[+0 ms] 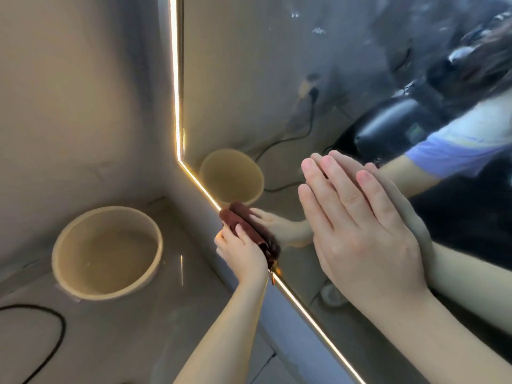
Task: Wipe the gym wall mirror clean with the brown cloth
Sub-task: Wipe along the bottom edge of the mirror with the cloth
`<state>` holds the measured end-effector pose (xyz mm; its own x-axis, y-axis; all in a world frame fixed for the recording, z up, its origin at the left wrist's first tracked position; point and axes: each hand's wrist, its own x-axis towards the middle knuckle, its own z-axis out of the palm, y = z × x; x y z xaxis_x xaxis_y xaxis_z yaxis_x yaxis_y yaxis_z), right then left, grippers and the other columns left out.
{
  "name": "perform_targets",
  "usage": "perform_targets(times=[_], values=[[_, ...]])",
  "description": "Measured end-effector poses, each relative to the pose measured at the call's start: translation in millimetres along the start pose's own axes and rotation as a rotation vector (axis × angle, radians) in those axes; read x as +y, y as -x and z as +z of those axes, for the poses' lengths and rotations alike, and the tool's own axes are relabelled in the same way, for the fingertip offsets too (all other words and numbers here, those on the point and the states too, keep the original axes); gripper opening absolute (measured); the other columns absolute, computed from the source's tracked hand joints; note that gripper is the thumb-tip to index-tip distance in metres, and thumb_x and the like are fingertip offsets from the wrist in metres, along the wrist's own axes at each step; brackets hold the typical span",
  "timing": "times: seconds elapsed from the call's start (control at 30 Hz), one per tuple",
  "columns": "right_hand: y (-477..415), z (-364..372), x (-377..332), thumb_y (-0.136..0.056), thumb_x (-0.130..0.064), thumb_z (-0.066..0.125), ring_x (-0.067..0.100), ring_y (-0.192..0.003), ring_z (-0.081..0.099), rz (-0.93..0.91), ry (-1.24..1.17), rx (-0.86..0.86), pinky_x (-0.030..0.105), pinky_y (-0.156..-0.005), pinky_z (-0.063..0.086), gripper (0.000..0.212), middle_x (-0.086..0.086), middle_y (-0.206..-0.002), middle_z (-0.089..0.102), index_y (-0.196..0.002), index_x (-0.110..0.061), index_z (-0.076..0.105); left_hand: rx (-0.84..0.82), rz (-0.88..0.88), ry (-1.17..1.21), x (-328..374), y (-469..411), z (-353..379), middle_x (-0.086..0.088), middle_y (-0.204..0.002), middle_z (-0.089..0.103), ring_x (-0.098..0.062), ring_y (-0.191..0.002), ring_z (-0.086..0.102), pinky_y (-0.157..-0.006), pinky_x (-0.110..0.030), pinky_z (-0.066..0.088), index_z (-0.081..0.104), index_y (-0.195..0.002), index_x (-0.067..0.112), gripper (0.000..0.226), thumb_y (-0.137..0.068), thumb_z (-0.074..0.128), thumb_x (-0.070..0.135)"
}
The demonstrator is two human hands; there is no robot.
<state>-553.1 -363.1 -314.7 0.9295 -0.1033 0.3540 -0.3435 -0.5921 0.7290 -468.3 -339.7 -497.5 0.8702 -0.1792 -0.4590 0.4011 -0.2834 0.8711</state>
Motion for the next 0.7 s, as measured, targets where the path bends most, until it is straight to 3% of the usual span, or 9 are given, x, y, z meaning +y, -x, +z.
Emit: perform_targets(times=[0.13,0.33,0.47,0.7], values=[[0.7,-4.8,0.2,-0.105,-0.016,0.036,0.028,-0.141,0.039,0.029,-0.09,-0.023,0.04,-0.118,0.022,0.04,0.015,-0.15,0.044,-0.138,0.0,0.052,-0.046,0.024,0.083,6.5,42.9,-3.6,0.0,-0.121,0.04,-0.024,-0.126,0.038,-0.096,-0.016,0.021,0.052,-0.136,0.003,0.035,-0.107,0.037,0.018],[7.9,-15.3,5.6,-0.106,-0.015,0.027,0.032,-0.138,0.042,0.048,-0.216,-0.047,0.042,-0.118,0.023,0.042,0.02,-0.145,0.049,-0.129,0.004,0.058,-0.165,0.18,0.106,6.2,106.1,-8.6,0.002,-0.127,0.043,0.006,-0.112,0.037,-0.099,-0.003,0.027,0.051,-0.134,0.011,0.03,-0.105,0.041,0.013],[32.1,-11.7,6.1,-0.101,-0.01,0.043,0.03,-0.138,0.044,0.014,-0.194,-0.025,0.041,-0.118,0.025,0.034,0.017,-0.145,0.05,-0.128,0.002,0.06,-0.092,0.134,0.066,-7.1,89.9,1.2,-0.005,-0.132,0.043,-0.016,-0.123,0.037,-0.098,-0.012,0.024,0.05,-0.136,0.003,0.034,-0.106,0.039,0.014],[63.3,-5.4,2.4,-0.096,-0.007,0.045,0.029,-0.134,0.049,-0.029,-0.173,0.019,0.039,-0.117,0.023,0.034,0.016,-0.142,0.053,-0.124,0.001,0.064,-0.031,-0.035,-0.011,-41.7,51.8,11.4,-0.008,-0.143,0.039,-0.025,-0.129,0.033,-0.101,-0.024,0.023,0.044,-0.147,0.011,0.042,-0.108,0.033,0.023]])
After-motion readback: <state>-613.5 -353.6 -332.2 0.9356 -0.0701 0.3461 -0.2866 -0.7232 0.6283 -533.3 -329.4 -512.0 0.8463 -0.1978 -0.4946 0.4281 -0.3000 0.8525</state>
